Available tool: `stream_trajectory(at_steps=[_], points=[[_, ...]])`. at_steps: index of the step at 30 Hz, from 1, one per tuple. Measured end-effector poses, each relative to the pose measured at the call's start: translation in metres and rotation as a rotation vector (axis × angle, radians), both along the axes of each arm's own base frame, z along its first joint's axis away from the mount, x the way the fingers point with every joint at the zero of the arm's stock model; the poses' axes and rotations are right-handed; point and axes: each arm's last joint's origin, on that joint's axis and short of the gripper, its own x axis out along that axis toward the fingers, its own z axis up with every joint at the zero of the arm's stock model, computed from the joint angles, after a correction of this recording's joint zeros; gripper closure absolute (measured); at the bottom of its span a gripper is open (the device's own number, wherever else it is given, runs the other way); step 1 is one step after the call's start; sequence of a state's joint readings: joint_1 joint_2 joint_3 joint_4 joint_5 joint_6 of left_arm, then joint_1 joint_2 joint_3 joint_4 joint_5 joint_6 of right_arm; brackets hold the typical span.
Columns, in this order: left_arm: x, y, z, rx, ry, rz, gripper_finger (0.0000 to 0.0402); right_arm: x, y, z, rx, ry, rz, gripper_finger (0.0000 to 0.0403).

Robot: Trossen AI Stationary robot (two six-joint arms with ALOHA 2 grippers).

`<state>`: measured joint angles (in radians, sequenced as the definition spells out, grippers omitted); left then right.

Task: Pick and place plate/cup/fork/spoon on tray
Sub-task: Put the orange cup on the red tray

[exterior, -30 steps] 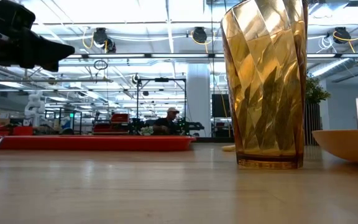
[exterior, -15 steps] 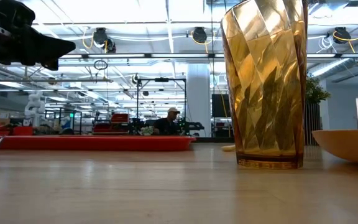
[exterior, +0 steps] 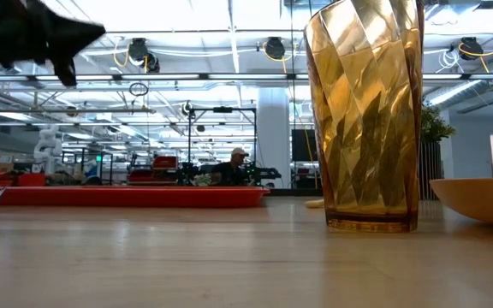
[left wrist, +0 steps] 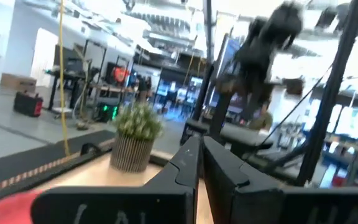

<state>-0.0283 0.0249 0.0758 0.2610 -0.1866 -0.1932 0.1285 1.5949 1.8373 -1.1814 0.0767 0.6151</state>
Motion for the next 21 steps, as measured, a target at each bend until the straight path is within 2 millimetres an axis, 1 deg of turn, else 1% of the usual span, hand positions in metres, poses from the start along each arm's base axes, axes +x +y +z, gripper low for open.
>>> stream_trajectory(at_steps=[3, 6, 9, 13, 15, 18, 21], points=[[-0.004, 0.000, 0.031, 0.003, -0.009, -0.008, 0.0381, -0.004, 0.000, -0.015, 0.050, -0.027, -0.067, 0.0403], [-0.004, 0.000, 0.070, 0.003, 0.029, -0.008, 0.0387, -0.009, 0.000, -0.025, 0.105, -0.067, -0.131, 0.0403], [0.000, -0.001, 0.111, 0.024, 0.087, -0.004, 0.0397, -0.014, 0.000, -0.032, 0.170, -0.101, -0.169, 0.0403], [0.013, -0.001, 0.162, 0.065, 0.114, 0.007, 0.0393, -0.020, 0.001, -0.036, 0.193, -0.124, -0.192, 0.0403], [0.021, -0.001, 0.186, 0.039, 0.109, 0.002, 0.0395, -0.023, 0.001, -0.037, 0.193, -0.124, -0.191, 0.0403], [0.034, -0.002, 0.213, -0.091, 0.127, -0.026, 0.0398, -0.023, 0.001, -0.036, 0.192, -0.129, -0.188, 0.0403], [0.049, -0.003, 0.234, -0.154, 0.203, -0.056, 0.0396, -0.023, 0.001, -0.034, 0.193, -0.145, -0.177, 0.0403]])
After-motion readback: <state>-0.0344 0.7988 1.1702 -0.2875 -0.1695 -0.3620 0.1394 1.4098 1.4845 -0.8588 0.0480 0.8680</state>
